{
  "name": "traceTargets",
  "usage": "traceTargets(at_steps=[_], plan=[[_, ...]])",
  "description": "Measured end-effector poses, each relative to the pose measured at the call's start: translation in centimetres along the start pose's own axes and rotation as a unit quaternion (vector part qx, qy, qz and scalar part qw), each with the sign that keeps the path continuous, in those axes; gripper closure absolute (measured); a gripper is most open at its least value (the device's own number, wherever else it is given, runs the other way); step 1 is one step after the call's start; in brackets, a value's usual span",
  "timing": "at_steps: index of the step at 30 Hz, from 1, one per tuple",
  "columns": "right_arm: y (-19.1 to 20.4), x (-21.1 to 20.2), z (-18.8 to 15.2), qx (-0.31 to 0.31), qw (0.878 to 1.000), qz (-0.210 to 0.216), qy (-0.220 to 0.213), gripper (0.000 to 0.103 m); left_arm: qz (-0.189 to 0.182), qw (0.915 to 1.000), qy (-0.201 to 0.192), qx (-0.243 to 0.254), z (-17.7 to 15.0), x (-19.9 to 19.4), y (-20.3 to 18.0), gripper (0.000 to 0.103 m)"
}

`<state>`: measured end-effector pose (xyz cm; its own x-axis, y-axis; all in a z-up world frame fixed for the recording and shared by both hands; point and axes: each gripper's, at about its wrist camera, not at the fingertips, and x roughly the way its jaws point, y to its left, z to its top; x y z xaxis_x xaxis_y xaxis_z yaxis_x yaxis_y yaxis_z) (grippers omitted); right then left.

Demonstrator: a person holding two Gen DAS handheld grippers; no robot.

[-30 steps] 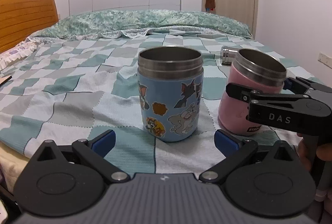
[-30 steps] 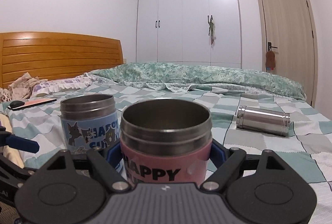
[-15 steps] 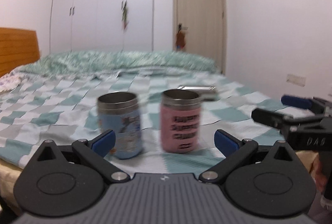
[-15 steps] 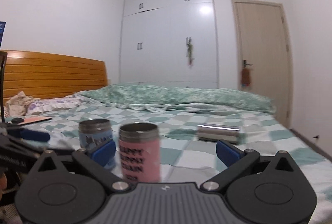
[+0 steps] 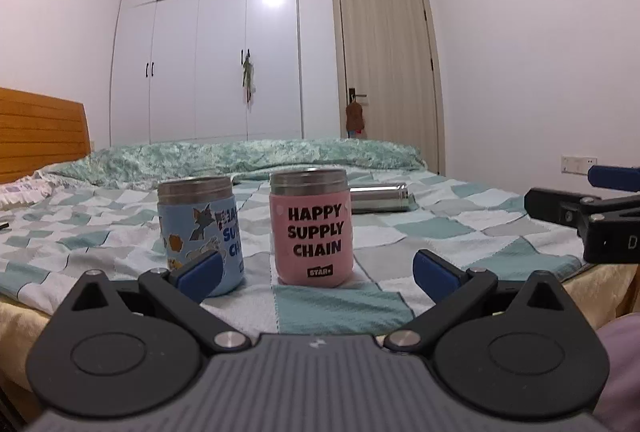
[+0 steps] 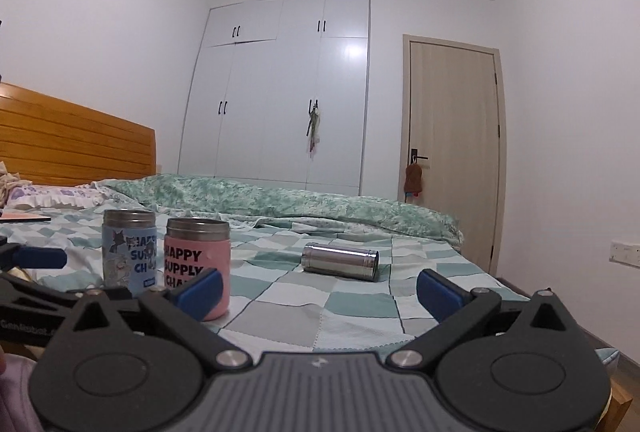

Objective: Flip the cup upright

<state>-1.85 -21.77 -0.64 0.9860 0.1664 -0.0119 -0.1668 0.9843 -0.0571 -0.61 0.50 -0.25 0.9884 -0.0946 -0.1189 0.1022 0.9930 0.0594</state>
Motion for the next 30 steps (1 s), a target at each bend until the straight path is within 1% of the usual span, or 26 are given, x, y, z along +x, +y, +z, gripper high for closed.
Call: traceTargets(at_steps=[7,30], plan=[[-0.46,-0.15,-0.08,0.009,1.000,0.000,-0.004,0.000,0.004,1.0000,-0.003,0.003,-0.18,-0.11,-0.04,0.000],[-0.27,-0.08,-0.26,0.003,1.000,0.001,-0.003,0.000,0.003,1.0000,-0.008,-0.002,-0.24,-0.41,0.11,0.000]])
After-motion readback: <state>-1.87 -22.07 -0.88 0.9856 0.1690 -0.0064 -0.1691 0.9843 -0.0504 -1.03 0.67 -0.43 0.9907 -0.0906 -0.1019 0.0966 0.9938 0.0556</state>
